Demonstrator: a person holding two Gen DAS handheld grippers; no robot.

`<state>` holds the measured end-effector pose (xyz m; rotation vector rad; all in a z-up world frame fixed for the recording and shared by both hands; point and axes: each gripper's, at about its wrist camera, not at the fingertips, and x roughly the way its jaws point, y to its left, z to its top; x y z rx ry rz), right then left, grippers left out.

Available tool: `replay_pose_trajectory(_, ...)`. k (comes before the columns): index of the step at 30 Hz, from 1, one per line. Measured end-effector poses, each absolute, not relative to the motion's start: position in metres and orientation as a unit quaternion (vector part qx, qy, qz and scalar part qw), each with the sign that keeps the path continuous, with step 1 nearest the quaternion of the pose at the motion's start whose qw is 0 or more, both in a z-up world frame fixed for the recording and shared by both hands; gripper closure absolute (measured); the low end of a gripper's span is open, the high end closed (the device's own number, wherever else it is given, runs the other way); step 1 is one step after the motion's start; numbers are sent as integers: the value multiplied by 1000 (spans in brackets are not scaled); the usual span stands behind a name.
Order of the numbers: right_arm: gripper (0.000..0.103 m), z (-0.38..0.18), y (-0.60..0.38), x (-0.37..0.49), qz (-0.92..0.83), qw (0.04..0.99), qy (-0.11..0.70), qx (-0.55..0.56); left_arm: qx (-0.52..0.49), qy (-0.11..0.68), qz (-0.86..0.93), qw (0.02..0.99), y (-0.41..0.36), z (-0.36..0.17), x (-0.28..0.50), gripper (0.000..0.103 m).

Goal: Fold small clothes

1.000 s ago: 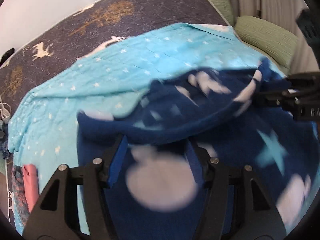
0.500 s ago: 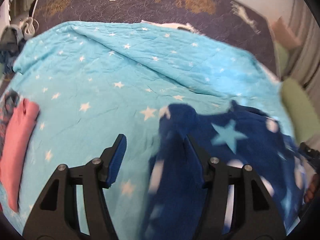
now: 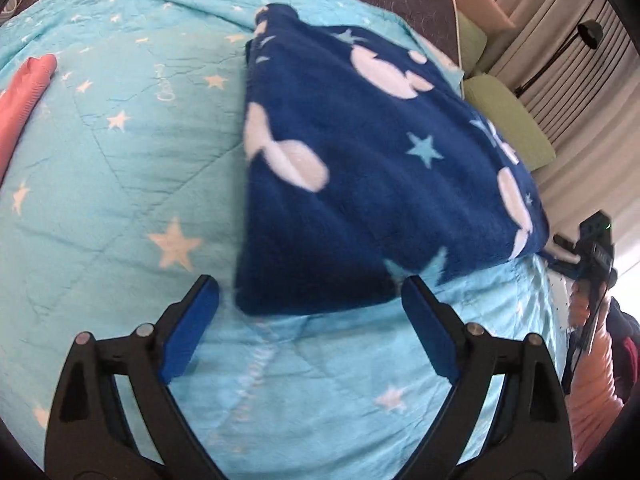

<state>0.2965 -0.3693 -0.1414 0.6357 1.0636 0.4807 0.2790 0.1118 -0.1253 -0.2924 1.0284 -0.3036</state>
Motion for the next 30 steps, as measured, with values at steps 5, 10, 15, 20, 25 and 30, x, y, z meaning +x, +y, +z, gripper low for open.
replay_pose_trajectory(5,26,-161,-340,331,244,752,497,358,-228,473,-142,839,114,-127,305,44)
replay_pose_trajectory(10,81,-166,-337,353,176,753,478,416,-263,444,-139,845,113,-115,300,75)
replay_pose_trajectory(15,84,-120,-324,311,191,795,450,361,-208,415,-148,873,100,-77,261,77)
replay_pose_trajectory(20,84,-92,-322,250,220,804,431,345,-186,410,-170,876,108,-55,192,77)
replay_pose_trajectory(25,83,-112,-338,172,222,786,449,363,-178,421,-177,872,109,-60,108,77)
replay_pose_trajectory(30,72,-130,-330,111,216,788,493,300,-122,457,-131,872,106,-79,63,67)
